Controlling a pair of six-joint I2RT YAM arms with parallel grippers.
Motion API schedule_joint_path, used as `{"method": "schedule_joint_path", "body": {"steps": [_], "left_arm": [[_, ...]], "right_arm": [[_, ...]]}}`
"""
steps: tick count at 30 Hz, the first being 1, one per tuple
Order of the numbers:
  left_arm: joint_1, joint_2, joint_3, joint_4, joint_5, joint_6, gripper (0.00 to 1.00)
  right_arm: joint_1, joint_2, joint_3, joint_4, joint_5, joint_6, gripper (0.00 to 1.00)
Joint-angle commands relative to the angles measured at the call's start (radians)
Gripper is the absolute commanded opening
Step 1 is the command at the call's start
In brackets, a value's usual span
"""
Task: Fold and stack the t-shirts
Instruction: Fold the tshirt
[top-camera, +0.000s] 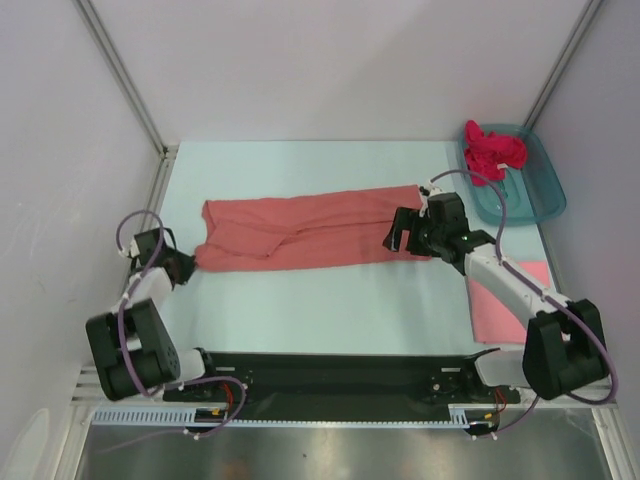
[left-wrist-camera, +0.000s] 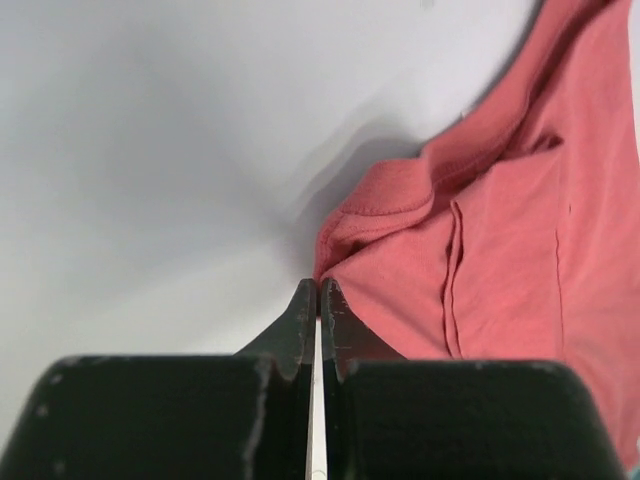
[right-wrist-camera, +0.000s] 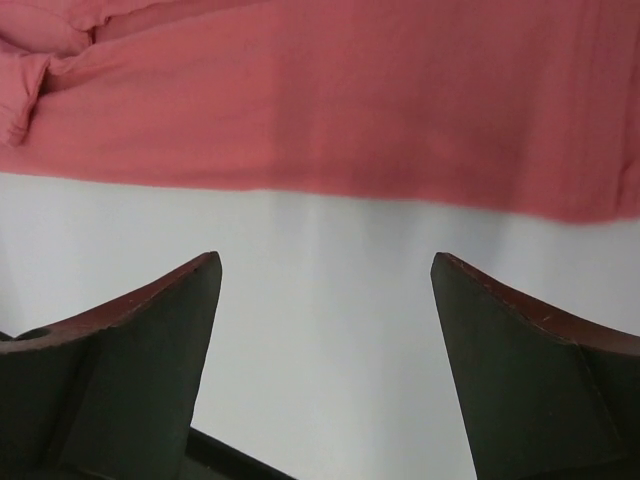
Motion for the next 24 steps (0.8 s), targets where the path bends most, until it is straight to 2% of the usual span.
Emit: {"method": "schedule_joint_path", "body": {"steps": [1, 10, 11, 14, 16, 18, 19, 20, 21, 24], "left_arm": [[0.060, 0.128, 0.140, 0.020, -0.044, 0.082, 0.00], [0.134, 0.586, 0.584, 0.007, 0.010, 0.134, 0.00], [0.135, 0.617, 0.671, -0.003, 0.013, 0.157, 0.00], [0.131, 0.716, 0.803, -0.029, 0.014, 0.217, 0.00], [0.131, 0.749, 0.840, -0.032, 0.016, 0.249, 0.02], [0.131, 0.776, 0.869, -0.035, 0.011, 0.257, 0.11], [0.131, 0.779, 0.874, -0.035, 0.014, 0.257, 0.25], [0.131, 0.779, 0.875, -0.032, 0.025, 0.260, 0.29], [0.129, 0.774, 0.872, -0.029, 0.030, 0.259, 0.37], [0.129, 0.725, 0.842, -0.016, 0.036, 0.256, 0.52]], "right_arm": [[0.005, 0.081, 0.113, 0.095, -0.010, -0.011, 0.91], [-0.014, 0.459, 0.415, 0.111, -0.012, -0.063, 0.91], [-0.025, 0.487, 0.469, 0.111, -0.027, -0.066, 0.91], [-0.070, 0.613, 0.601, 0.097, -0.080, -0.097, 0.91], [-0.102, 0.709, 0.664, 0.054, -0.101, -0.138, 0.90], [-0.135, 0.765, 0.759, 0.031, -0.151, -0.181, 0.85], [-0.145, 0.826, 0.793, 0.017, -0.182, -0.198, 0.82], [-0.156, 0.855, 0.828, -0.004, -0.253, -0.220, 0.79], [-0.160, 0.889, 0.906, -0.032, -0.272, -0.241, 0.75], [-0.169, 0.966, 0.983, -0.129, -0.294, -0.332, 0.69]]}}
